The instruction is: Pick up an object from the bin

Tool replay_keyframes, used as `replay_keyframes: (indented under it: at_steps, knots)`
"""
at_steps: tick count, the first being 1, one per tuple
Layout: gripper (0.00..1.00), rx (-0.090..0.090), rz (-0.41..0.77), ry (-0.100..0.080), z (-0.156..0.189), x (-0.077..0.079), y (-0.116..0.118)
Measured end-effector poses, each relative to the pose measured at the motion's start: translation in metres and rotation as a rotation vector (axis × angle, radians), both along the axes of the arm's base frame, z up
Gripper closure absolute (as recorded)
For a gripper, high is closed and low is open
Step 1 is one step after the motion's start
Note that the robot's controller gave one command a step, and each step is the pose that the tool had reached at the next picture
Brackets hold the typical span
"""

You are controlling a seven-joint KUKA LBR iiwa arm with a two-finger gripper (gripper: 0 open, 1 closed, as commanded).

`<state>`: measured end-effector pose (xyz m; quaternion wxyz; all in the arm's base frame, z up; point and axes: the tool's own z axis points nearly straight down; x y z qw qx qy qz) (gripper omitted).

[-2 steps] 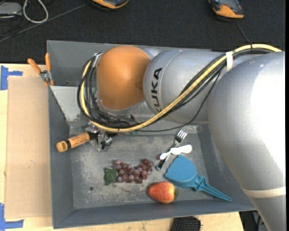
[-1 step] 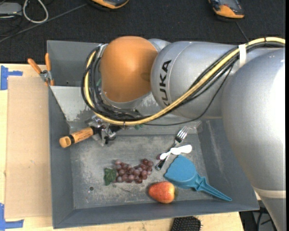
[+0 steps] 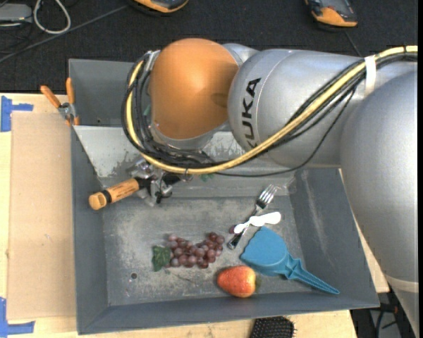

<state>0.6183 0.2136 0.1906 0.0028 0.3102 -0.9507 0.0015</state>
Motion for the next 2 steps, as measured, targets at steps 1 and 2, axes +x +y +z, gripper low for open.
replay_keyframes:
  at_steps: [1, 2]
  knots:
    - [1.0, 0.001, -0.002, -0.003, 0.0117, 0.0004, 0.0005]
    - [1.0, 0.002, -0.003, -0.003, 0.0192, 0.0004, 0.0006]
